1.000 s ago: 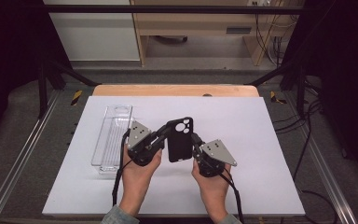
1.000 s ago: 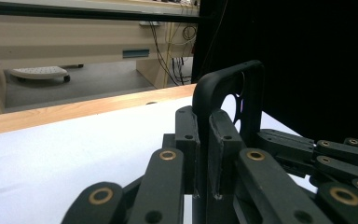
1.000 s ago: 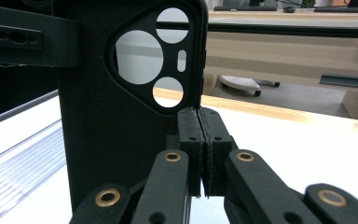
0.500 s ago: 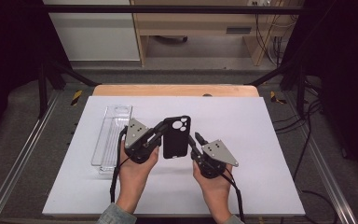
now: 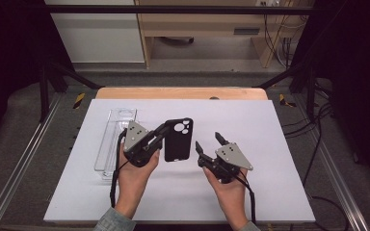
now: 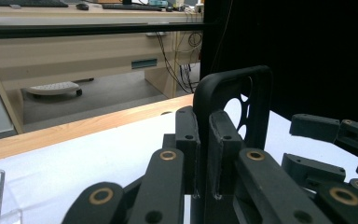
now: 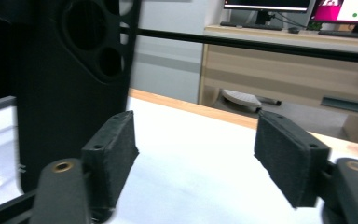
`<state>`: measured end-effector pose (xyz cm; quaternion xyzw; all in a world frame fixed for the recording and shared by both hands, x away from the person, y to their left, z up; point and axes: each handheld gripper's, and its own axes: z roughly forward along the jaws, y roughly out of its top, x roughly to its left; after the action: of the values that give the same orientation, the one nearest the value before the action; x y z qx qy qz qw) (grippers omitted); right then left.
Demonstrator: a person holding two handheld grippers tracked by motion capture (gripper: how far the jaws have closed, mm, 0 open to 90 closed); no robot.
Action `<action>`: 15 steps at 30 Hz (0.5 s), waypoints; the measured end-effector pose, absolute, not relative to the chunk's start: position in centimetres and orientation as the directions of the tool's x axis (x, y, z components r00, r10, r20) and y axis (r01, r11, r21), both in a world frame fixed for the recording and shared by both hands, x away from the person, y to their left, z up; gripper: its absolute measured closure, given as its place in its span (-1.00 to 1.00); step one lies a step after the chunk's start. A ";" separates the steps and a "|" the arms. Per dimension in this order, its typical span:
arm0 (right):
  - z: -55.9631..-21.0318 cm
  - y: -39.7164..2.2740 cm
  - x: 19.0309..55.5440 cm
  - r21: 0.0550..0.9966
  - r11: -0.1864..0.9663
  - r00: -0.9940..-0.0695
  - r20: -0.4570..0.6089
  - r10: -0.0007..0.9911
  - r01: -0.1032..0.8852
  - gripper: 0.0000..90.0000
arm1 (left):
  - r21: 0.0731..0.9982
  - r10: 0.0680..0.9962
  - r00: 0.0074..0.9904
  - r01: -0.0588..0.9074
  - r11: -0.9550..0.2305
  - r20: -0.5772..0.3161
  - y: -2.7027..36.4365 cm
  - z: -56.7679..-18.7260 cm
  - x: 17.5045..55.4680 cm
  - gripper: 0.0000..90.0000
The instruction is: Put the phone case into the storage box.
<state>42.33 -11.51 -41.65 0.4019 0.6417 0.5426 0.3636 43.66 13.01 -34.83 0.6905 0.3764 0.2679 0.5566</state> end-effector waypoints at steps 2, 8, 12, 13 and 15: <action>-41.9 -11.8 42.6 0.988 0.106 -0.417 -0.050 0.907 0.112 -0.44 | 0.970 0.816 0.576 0.221 -0.102 -0.046 13.1 -34.9 43.8 0.86; -42.4 -12.4 43.0 0.982 0.141 -0.427 -0.074 0.901 0.127 -0.57 | 0.969 0.811 0.581 0.231 -0.086 -0.067 13.6 -35.0 44.1 0.86; -42.6 -12.9 43.0 0.979 0.153 -0.439 -0.081 0.895 0.132 -0.65 | 0.970 0.807 0.586 0.228 -0.084 -0.068 13.8 -34.8 44.3 0.86; -42.6 -12.9 43.0 0.979 0.158 -0.441 -0.085 0.894 0.132 -0.67 | 0.970 0.807 0.587 0.226 -0.086 -0.065 13.9 -34.7 44.3 0.86; -42.8 -13.2 43.0 0.976 0.169 -0.444 -0.092 0.891 0.137 -0.73 | 0.970 0.808 0.586 0.227 -0.085 -0.066 14.0 -34.6 44.4 0.86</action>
<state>43.01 -13.16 -42.79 0.3821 0.6729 0.5190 0.3631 44.41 14.01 -34.55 0.6900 0.3747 0.2581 0.5629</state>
